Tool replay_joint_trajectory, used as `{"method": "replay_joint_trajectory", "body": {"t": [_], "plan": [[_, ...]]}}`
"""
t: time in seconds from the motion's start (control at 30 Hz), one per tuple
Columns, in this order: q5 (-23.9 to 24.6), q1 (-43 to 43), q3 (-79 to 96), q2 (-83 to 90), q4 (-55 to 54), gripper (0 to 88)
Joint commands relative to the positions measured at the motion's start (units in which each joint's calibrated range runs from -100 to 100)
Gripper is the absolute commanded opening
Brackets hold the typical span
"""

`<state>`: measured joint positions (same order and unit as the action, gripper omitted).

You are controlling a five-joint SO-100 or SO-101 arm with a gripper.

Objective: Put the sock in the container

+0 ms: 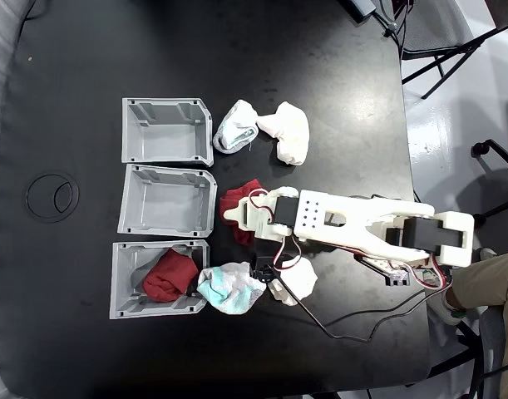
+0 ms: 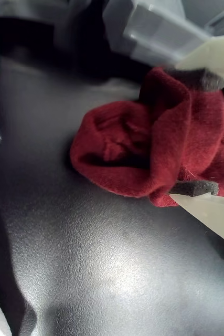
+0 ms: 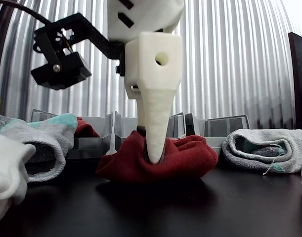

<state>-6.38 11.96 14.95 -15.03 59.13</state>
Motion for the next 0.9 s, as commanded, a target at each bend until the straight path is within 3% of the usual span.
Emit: {"method": "replay_joint_trajectory", "body": {"t": [0.0, 0.13, 0.23, 0.53, 0.87], "plan": [[-0.29, 1.15, -2.24, -0.24, 0.14, 18.4], [-0.29, 1.23, -2.24, -0.24, 0.14, 6.0], [-0.29, 1.15, -2.24, -0.24, 0.14, 1.4], [-0.29, 0.52, -6.03, 1.43, 4.07, 1.3], [-0.29, -4.28, -8.55, 15.57, 7.83, 1.3]]}}
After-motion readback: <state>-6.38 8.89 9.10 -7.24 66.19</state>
